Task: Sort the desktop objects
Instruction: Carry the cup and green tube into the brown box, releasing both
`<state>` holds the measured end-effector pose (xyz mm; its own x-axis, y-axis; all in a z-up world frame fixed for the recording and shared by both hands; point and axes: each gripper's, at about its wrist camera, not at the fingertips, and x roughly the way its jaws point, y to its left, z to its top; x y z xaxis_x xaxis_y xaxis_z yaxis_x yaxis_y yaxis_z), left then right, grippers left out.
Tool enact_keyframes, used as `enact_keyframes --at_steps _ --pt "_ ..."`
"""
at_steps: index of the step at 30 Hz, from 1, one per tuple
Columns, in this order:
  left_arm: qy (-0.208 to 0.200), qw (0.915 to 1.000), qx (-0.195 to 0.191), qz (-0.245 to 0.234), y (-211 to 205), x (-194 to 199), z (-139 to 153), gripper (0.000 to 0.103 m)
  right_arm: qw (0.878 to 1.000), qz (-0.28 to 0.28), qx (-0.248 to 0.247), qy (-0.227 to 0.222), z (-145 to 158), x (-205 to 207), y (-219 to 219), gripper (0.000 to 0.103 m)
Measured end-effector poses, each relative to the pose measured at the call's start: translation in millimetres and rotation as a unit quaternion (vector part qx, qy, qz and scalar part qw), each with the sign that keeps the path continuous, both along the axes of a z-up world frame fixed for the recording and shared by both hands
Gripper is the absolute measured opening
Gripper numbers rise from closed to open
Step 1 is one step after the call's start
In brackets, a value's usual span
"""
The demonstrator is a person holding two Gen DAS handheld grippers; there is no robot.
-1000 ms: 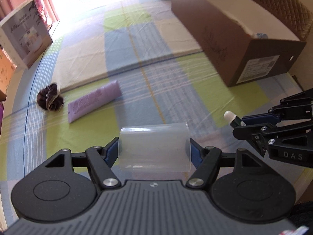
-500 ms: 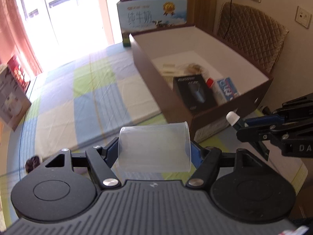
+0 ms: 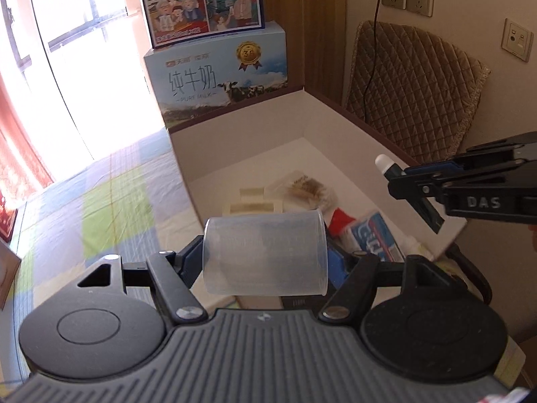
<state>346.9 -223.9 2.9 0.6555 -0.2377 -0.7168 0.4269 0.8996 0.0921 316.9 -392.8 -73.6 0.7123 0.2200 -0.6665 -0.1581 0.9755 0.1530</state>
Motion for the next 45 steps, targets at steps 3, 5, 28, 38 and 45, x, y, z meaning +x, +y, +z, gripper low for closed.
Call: enact_keyframes --at_steps 3,5,28,38,45 --pt "0.002 1.0000 0.005 -0.002 -10.7 23.2 -3.7 0.068 1.000 -0.010 -0.022 0.005 -12.9 23.1 -3.1 0.014" --pt "0.007 0.9999 0.007 -0.005 -17.1 37.3 -7.6 0.068 0.999 -0.014 -0.036 0.011 -22.6 37.3 -5.4 0.014" --pt "0.038 0.9987 0.030 -0.017 -43.7 93.3 -39.8 0.069 0.993 0.016 -0.112 -0.011 -32.4 82.2 -9.1 0.014" --pt "0.041 0.9984 0.029 -0.027 -52.2 95.4 -43.1 0.069 0.996 0.020 -0.086 0.004 -32.7 61.7 -20.5 0.014" --pt "0.042 0.9979 0.025 -0.042 -69.5 97.4 -46.6 0.069 0.997 0.013 -0.079 0.006 -31.3 56.3 -25.7 0.015"
